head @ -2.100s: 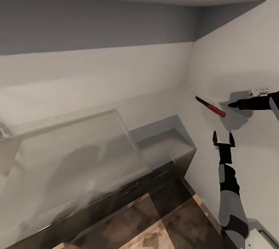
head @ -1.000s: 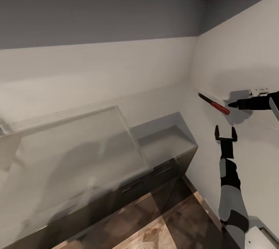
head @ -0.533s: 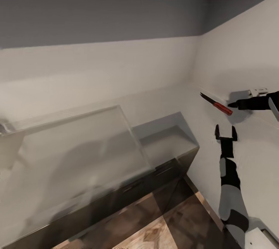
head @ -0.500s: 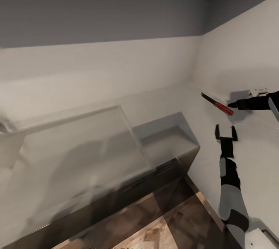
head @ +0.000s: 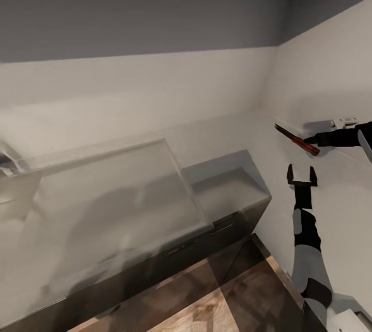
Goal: In the kitchen, take the Vidalia onion out of the sink, dice it on the chopping board with the paring knife, put the diced onion into the bowl on the countertop, then place both the paring knife and the chopping board into the sink.
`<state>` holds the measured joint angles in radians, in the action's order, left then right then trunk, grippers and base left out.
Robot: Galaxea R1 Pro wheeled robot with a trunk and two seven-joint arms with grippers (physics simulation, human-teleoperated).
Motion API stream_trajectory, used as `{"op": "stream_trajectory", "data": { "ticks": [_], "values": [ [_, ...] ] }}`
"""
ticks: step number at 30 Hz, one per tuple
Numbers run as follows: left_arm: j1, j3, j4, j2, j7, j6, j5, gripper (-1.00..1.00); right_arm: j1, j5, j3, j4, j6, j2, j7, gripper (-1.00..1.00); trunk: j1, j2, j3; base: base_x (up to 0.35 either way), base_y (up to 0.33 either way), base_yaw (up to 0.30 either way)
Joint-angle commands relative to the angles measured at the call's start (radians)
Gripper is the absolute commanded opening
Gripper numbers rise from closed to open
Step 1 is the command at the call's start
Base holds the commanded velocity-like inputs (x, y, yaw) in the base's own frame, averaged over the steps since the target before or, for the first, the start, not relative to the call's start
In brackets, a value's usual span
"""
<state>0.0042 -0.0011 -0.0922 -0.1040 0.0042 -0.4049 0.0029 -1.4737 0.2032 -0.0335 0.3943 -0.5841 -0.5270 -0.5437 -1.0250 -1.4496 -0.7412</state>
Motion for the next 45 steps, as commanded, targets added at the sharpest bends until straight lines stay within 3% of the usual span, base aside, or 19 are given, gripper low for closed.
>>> {"op": "stream_trajectory", "data": {
  "ticks": [1, 10, 19, 37, 45],
  "values": [
    [0.0, 0.0, -0.001, 0.0, 0.0, -0.002, 0.0, 1.0, 0.0, 0.008, -0.003, 0.001, -0.002, -0.001, -0.007, 1.0, 0.0, 0.0, -0.001, 0.0, 0.0, 0.002],
    [0.0, 0.0, -0.001, 0.0, 0.0, -0.002, 0.0, 1.0, 0.0, 0.008, -0.003, 0.001, 0.002, -0.002, -0.006, 1.0, 0.0, 0.0, -0.001, 0.0, 0.0, 0.0],
    [0.0, 0.0, 0.0, -0.001, 0.0, -0.005, 0.0, 1.0, -0.001, -0.017, 0.002, 0.003, 0.046, 0.049, -0.009, 1.0, 0.0, 0.0, -0.001, 0.0, 0.0, 0.0],
    [0.0, 0.0, 0.0, -0.002, 0.0, -0.005, 0.001, 1.0, 0.0, -0.018, 0.004, 0.017, 0.132, 0.151, -0.015, 1.0, 0.0, 0.0, -0.001, 0.0, 0.0, 0.0],
    [0.0, 0.0, 0.0, -0.002, 0.0, -0.005, 0.0, 1.0, 0.0, -0.016, 0.004, 0.017, 0.133, 0.146, -0.012, 1.0, 0.0, 0.0, -0.001, 0.0, 0.0, 0.0]
  ]
}}
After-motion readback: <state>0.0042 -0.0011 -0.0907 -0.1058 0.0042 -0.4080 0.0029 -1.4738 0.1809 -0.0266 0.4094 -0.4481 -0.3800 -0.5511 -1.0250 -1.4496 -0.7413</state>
